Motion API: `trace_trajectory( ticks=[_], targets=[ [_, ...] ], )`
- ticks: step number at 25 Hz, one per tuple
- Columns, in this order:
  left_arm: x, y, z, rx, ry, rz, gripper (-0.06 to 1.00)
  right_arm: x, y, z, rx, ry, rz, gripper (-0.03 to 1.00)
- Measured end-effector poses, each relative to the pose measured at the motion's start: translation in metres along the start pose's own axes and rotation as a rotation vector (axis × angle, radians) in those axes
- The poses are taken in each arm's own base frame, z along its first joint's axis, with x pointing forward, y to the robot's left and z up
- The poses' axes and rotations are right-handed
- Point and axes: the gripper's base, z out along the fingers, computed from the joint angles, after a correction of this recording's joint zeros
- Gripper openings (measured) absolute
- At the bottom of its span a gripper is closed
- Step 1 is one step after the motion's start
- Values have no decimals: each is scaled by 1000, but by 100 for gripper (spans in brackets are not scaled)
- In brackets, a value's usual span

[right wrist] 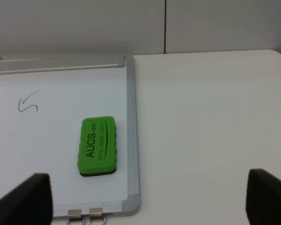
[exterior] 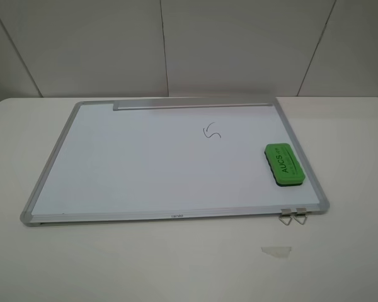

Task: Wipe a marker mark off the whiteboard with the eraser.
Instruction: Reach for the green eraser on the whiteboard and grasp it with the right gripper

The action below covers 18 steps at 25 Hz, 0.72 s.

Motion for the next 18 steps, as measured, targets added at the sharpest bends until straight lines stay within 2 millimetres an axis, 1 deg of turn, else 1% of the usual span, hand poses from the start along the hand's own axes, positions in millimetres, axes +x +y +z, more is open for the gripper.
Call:
trace_trajectory(
  ticks=[18],
  targets=[
    [0, 0, 0, 0, 0, 0, 69, 0, 0, 0, 0, 0, 0, 82]
  ],
)
